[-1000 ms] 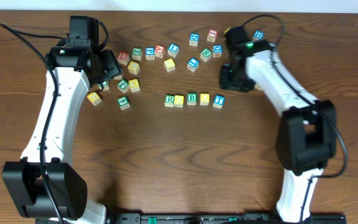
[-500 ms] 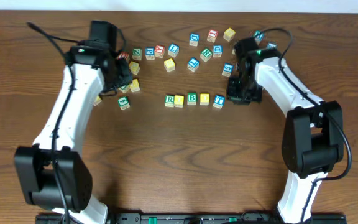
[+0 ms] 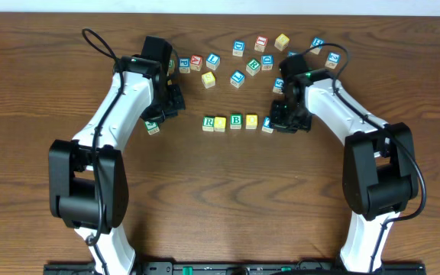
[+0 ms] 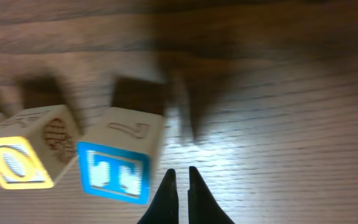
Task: Spell out ROBOT
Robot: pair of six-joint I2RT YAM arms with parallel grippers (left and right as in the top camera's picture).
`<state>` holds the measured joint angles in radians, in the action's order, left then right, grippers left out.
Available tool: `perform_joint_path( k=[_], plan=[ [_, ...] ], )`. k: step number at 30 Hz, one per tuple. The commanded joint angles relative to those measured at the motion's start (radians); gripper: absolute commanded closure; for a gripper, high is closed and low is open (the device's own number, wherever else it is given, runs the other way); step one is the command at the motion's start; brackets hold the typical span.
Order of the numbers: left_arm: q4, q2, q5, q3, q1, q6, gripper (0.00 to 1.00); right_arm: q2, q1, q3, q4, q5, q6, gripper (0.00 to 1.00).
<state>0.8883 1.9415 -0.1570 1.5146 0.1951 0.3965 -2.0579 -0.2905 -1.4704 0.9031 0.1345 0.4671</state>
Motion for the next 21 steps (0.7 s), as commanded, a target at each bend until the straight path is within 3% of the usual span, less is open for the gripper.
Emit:
perform_joint_path(
  k=[1,21],
  plan=[
    [-0.008,0.023,-0.042,-0.018,0.01,0.004,0.93,0.002,-0.019,0.006,-0.012,0.006,0.034,0.97],
    [-0.079,0.1,-0.087,-0.019,0.073,0.027,0.92,-0.02,-0.027,0.006,-0.107,0.034,0.052,0.99]
  ],
)
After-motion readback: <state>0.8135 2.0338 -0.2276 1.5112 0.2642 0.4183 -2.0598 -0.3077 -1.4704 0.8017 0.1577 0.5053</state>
